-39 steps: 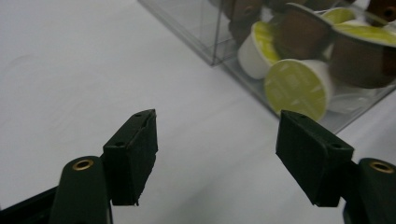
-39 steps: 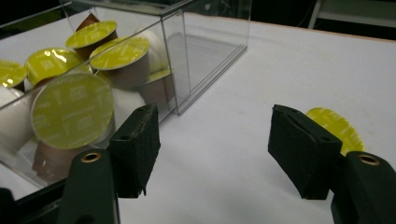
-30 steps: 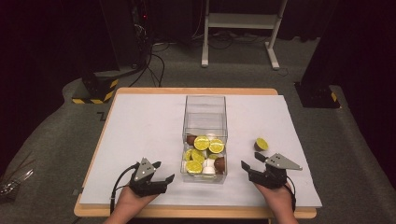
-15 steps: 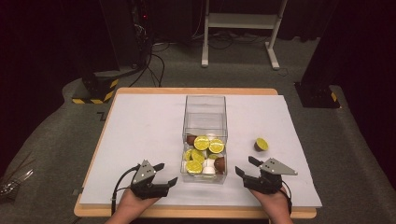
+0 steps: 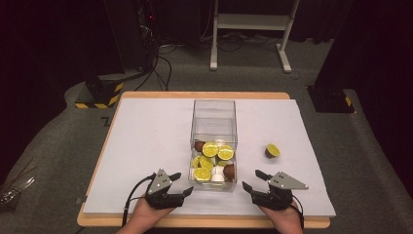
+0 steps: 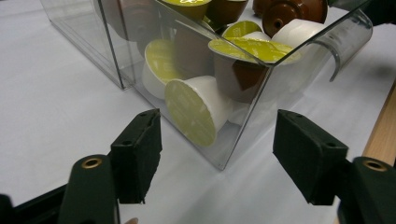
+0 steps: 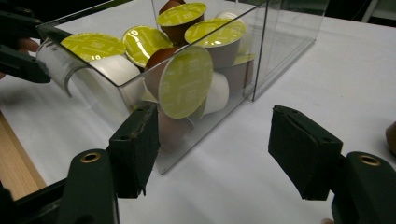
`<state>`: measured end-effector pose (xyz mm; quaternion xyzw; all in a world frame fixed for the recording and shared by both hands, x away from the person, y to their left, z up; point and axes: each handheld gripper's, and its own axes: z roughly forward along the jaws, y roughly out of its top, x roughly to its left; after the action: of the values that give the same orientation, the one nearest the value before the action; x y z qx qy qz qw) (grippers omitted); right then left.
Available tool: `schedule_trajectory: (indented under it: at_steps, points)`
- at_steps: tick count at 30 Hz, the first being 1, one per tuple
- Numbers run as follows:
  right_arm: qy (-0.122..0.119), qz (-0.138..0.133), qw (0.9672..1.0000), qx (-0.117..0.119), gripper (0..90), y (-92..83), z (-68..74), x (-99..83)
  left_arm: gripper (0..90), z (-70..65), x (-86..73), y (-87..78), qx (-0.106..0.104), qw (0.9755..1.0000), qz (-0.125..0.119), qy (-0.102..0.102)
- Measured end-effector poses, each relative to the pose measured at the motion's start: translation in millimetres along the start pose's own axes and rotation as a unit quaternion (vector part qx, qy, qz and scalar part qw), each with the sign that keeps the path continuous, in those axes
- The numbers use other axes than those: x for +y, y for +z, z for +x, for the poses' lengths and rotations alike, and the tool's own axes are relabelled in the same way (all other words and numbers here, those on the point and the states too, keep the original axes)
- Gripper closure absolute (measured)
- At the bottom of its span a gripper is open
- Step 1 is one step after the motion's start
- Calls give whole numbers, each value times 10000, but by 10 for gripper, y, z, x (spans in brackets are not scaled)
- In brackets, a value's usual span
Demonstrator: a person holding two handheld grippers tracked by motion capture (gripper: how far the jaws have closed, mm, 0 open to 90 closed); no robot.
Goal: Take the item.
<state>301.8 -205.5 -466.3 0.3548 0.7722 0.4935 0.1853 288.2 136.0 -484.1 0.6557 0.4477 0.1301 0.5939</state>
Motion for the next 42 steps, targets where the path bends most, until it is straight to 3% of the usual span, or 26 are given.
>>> schedule_trajectory:
  at_steps: [2, 16, 19, 22, 25, 28, 39, 42]
  points:
    - [6, -14, 10000, 42, 340, 0, 23, -1, 349, -9, 2, 15, -10, 9999, -47, -107]
    - [-133, 73, 9991, 404, 350, 44, 189, -37, 447, -46, 1, 72, -103, 9999, -59, 14]
    - [-151, 113, 9989, 428, 355, 71, 201, -41, 453, -60, -3, 91, -153, 9998, -79, -84]
    - [-173, 135, 9986, 482, 423, 122, 213, -50, 487, -70, -19, 103, -199, 9998, -27, 21]
    - [-204, 73, 9984, 529, 500, 136, 218, -47, 515, -95, -34, 111, -193, 9997, -77, -102]
    - [-202, 7, 9983, 548, 550, 140, 222, -40, 533, -97, -39, 106, -187, 9998, -49, -20]
    - [-305, -27, 9975, 631, 593, 223, 240, -6, 562, -103, -44, 107, -162, 9997, -133, -115]
    - [-304, -42, 9977, 608, 596, 228, 234, -3, 575, -94, -29, 106, -146, 9998, -105, -37]
